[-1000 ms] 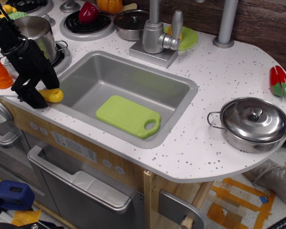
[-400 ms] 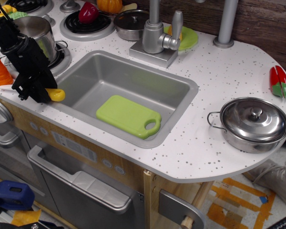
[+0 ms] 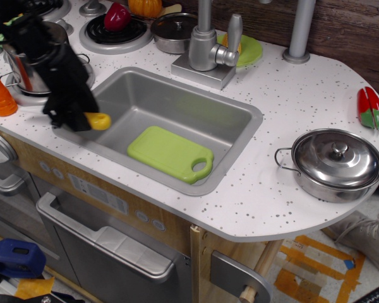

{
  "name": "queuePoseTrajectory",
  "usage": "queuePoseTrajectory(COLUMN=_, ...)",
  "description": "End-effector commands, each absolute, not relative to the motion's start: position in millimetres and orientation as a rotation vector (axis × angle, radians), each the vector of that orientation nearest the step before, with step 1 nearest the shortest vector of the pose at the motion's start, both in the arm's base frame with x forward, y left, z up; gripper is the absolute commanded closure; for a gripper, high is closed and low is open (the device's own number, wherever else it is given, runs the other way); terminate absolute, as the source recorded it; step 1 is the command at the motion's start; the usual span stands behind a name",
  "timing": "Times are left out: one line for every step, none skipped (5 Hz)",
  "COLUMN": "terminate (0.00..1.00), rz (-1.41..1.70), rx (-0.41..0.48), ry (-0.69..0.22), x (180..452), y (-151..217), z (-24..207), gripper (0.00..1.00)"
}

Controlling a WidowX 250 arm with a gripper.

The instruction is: Put knife on cutting board

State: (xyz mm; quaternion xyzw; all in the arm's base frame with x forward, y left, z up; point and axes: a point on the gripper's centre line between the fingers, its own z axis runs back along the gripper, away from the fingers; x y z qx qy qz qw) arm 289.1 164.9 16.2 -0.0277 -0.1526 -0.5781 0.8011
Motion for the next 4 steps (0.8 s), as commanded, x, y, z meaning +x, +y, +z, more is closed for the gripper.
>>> queuePoseTrajectory(terminate=0.0, rz=-1.249, rx=0.073, ry=-0.442, x=316, y=124, z=40, gripper=1.0)
queuePoseTrajectory(terminate=0.0, rz=-1.266, rx=0.088, ry=-0.491, x=334, y=100, z=26, gripper=1.0)
queuePoseTrajectory(terminate=0.0, rz=-1.279, rx=0.068, ry=-0.521, x=344, y=92, z=10, gripper=1.0)
queuePoseTrajectory(terminate=0.0, rz=-1.288, rx=0.036, ry=-0.526, x=343, y=91, z=-1, gripper=1.0)
